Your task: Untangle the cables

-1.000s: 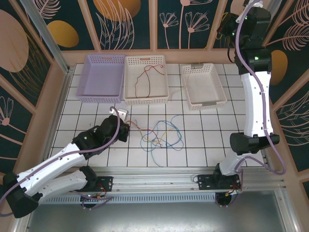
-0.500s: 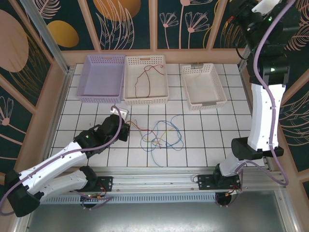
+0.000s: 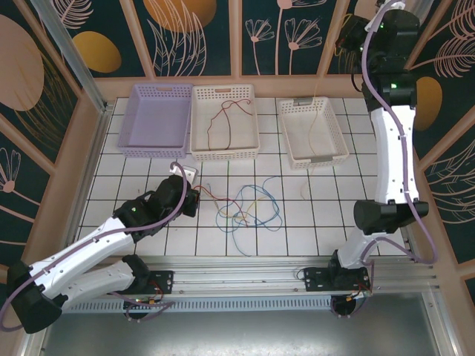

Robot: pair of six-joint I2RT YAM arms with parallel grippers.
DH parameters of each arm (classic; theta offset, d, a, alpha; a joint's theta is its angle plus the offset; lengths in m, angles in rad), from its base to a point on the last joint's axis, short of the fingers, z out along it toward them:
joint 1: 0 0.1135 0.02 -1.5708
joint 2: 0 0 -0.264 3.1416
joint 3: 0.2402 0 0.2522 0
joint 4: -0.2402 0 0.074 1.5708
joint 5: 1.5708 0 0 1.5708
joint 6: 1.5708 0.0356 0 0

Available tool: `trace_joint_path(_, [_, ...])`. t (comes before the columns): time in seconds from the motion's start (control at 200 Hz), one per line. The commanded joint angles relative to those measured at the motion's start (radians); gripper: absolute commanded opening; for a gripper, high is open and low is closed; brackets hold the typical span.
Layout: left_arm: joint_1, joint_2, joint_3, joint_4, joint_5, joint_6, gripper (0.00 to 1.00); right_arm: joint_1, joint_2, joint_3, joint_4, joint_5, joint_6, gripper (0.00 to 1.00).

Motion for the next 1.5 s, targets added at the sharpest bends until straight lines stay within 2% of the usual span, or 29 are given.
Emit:
trace_joint_path(0.0, [0.007, -0.001, -0.009, 0.026, 0.008, 0.021, 0.00, -0.014, -0.012, 0.022, 0.024, 0.024, -0.007, 0.00])
trace_joint_path(0.135, [0.007, 0.000, -0.009, 0.028, 0.012, 0.022, 0.00, -0.015, 0.001, 0.065, 0.022, 0.044, 0.005, 0.00])
trace_joint_path(0.305, [0.009, 0.002, -0.009, 0.029, 0.016, 0.023, 0.00, -0.008, -0.004, 0.139, 0.037, -0.015, 0.055, 0.00])
trace_joint_path(0.465, [0.012, 0.006, -0.008, 0.028, 0.017, 0.023, 0.00, -0.010, 0.012, 0.197, 0.045, 0.001, 0.064, 0.00])
trace_joint_path(0.761, [0.019, 0.011, -0.008, 0.028, 0.017, 0.021, 0.00, -0.010, 0.092, 0.224, 0.050, 0.004, 0.046, 0.00])
trace_joint_path(1.001, [0.029, 0.011, -0.009, 0.032, 0.028, 0.025, 0.00, -0.001, 0.133, 0.161, 0.025, 0.040, -0.003, 0.00])
trace_joint_path(1.106, [0.036, 0.010, -0.013, 0.037, 0.037, 0.028, 0.00, 0.035, 0.093, 0.025, 0.063, 0.110, -0.053, 0.00])
trace_joint_path(1.206, [0.039, 0.008, -0.012, 0.037, 0.040, 0.029, 0.00, 0.088, -0.054, -0.323, 0.260, 0.218, -0.111, 0.00])
trace_joint_path(1.291, [0.041, 0.006, -0.015, 0.038, 0.044, 0.029, 0.00, 0.088, -0.151, -0.552, 0.371, 0.240, -0.066, 0.00])
trace_joint_path(1.491, [0.043, 0.011, -0.015, 0.040, 0.054, 0.033, 0.00, 0.091, -0.157, -0.792, 0.354, 0.216, 0.035, 0.00])
